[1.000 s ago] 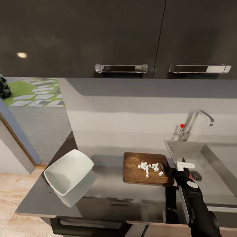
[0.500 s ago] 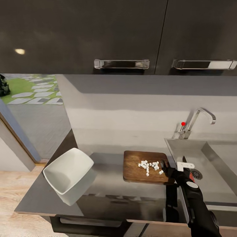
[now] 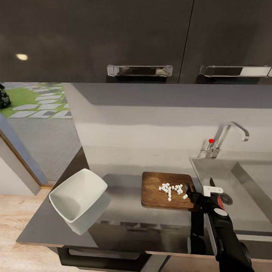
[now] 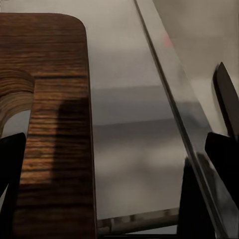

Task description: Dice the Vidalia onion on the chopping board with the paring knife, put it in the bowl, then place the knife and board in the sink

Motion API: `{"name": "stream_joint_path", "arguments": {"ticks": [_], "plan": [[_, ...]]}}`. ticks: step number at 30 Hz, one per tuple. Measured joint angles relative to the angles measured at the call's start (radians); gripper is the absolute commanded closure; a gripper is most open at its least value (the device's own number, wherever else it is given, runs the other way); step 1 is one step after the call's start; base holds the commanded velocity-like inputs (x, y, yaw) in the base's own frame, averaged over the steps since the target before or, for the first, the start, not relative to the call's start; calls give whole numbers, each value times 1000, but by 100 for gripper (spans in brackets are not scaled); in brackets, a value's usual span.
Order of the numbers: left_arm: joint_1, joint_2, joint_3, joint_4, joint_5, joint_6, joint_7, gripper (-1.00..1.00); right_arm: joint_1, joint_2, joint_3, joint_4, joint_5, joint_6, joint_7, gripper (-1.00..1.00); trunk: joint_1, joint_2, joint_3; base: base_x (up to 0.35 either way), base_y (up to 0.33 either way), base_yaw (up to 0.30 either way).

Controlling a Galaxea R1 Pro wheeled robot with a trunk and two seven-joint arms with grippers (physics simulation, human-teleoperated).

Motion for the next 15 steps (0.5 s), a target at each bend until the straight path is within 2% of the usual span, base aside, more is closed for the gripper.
{"name": "stream_joint_path", "arguments": {"ticks": [15], "plan": [[0, 0, 0, 0, 0, 0, 0, -100, 0, 0, -1, 0, 0, 0, 0, 100, 0, 0, 0, 0, 0, 0]]}}
